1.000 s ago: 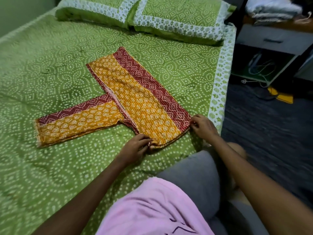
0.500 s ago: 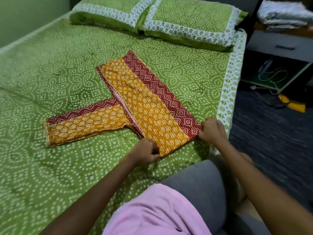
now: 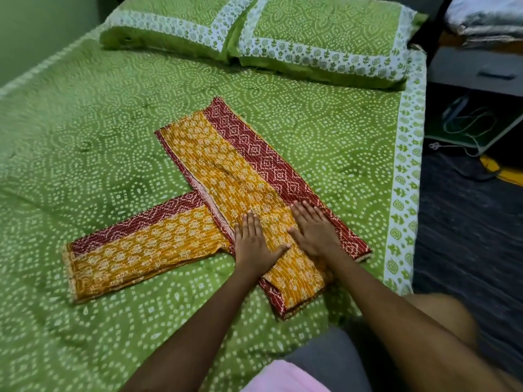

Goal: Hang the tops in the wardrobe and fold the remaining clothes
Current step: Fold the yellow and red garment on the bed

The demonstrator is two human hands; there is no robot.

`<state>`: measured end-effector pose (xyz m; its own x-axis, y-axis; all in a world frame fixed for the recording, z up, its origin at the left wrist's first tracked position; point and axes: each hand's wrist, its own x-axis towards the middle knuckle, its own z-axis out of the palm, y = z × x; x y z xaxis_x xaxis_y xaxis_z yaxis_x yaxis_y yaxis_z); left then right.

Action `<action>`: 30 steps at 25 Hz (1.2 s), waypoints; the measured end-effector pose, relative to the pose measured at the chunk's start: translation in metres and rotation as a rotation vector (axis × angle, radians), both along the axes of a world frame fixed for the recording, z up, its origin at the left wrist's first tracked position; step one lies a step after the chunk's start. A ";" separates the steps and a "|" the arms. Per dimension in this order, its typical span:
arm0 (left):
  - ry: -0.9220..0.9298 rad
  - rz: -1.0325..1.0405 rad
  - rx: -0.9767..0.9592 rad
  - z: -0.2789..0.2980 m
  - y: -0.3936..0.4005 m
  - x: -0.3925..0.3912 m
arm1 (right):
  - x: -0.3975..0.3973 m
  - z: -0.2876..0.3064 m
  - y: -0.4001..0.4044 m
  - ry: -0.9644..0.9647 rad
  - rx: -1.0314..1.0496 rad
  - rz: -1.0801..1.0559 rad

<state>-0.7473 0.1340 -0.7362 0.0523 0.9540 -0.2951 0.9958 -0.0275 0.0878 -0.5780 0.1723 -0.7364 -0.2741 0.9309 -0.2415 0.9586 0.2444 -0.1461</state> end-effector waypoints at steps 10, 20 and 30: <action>-0.072 0.134 0.262 -0.018 0.078 -0.059 | -0.045 -0.012 0.107 0.098 0.045 0.288; -0.010 0.146 0.308 -0.031 0.082 -0.058 | -0.109 -0.003 0.189 0.183 0.097 0.564; 0.020 0.157 0.361 -0.040 0.086 -0.058 | -0.145 0.010 0.286 0.135 0.137 0.566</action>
<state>-0.8057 0.2199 -0.7764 -0.1046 0.9926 0.0610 0.9917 0.0995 0.0814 -0.7231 0.4582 -0.7268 -0.7566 0.6513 -0.0581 0.6489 0.7370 -0.1892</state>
